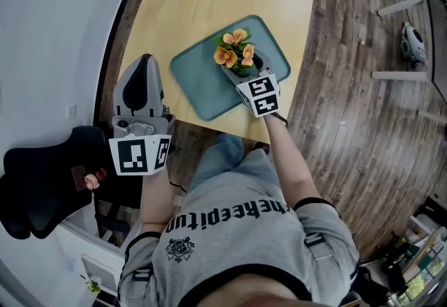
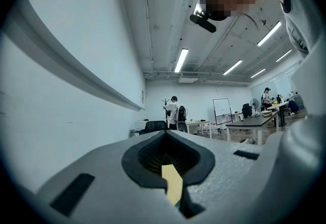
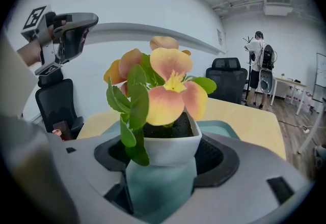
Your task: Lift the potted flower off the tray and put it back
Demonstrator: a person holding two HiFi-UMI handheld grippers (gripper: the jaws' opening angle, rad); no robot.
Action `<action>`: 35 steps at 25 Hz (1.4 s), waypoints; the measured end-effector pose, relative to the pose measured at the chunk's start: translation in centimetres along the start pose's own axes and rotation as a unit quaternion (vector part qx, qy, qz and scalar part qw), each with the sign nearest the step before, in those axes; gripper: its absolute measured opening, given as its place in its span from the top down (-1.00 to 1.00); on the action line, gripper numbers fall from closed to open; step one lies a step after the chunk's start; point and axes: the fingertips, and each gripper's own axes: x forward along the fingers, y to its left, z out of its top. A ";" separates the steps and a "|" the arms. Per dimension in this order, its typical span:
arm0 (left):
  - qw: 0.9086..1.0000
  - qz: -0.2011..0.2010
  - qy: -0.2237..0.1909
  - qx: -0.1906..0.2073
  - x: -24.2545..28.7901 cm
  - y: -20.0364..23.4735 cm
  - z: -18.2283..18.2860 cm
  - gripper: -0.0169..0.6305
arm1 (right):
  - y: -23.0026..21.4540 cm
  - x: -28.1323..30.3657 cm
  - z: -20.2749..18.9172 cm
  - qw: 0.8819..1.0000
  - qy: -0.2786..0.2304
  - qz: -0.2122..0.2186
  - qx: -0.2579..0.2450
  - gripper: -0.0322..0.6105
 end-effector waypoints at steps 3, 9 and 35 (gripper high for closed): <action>1.000 -0.005 -0.005 -0.001 0.1 -0.5 0.4 0.94 | 0.0 -1.2 1.3 1.000 -0.016 -0.004 -0.001 -0.19; 1.000 -0.012 -0.020 -0.005 0.0 -1.9 1.8 0.94 | 0.3 -4.3 4.5 0.999 -0.050 -0.011 -0.013 -0.20; 0.998 0.023 -0.064 -0.008 -6.7 -8.7 8.1 0.94 | 1.5 -20.1 13.8 0.989 -0.144 -0.025 -0.019 -0.20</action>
